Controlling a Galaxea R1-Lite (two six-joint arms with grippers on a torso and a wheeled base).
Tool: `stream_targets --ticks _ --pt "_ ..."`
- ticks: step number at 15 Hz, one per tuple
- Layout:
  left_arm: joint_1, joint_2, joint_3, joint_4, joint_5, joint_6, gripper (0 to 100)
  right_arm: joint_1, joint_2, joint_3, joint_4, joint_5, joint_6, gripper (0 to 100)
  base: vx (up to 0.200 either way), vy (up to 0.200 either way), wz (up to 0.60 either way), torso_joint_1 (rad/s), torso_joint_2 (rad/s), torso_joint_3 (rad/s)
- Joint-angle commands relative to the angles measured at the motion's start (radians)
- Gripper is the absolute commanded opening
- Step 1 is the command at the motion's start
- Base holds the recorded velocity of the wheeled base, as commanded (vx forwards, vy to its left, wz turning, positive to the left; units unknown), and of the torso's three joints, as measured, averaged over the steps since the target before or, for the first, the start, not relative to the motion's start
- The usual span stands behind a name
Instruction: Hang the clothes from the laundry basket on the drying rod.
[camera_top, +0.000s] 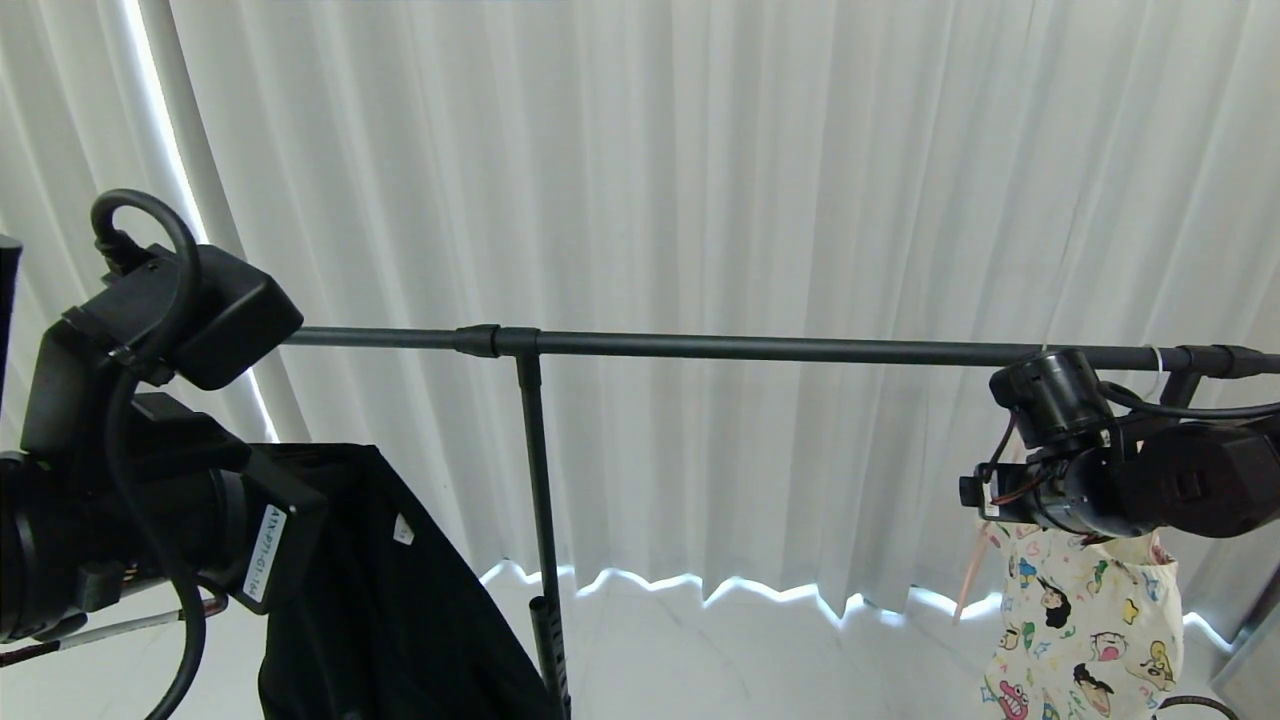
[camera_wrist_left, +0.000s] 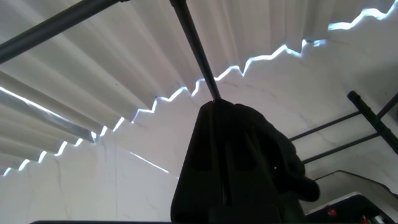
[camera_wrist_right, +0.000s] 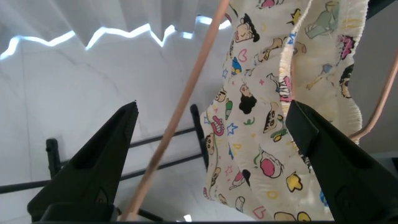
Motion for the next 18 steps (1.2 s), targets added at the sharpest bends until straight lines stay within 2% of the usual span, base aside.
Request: stream_targets --ticks 1,6,10,11,16,17,18 --pt "0.001 0.002 0.004 0.0 0.001 0.0 0 0.001 -0.007 0.002 0.001 0.001 0.0 100 0.0 0.0 0.0 0.0 0.0 0.0" --pt "-0.001 -0.002 0.005 0.0 0.0 0.0 0 -0.006 -0.008 0.002 0.012 0.001 0.011 100 0.0 0.0 0.0 0.0 0.0 0.0" --pt "0.001 -0.005 0.002 0.0 0.0 0.0 0 0.077 0.065 -0.019 0.007 -0.001 0.185 100 0.0 0.0 0.0 0.0 0.0 0.0" --pt "0.001 -0.005 0.002 0.0 0.0 0.0 0 0.089 0.082 -0.033 0.006 -0.004 0.208 100 0.0 0.0 0.0 0.0 0.0 0.0" --pt "0.001 -0.003 0.004 0.0 0.0 0.0 0 0.08 0.099 -0.07 0.007 -0.007 0.212 100 0.0 0.0 0.0 0.0 0.0 0.0" --pt "0.001 -0.002 0.002 0.0 0.0 0.0 0 0.08 0.099 -0.067 0.007 -0.007 0.212 0 0.0 0.0 0.0 0.0 0.0 0.0" --pt "0.001 -0.002 0.002 0.0 0.001 0.0 0 0.08 0.099 -0.067 0.007 -0.013 0.212 0 0.0 0.0 0.0 0.0 0.0 0.0"
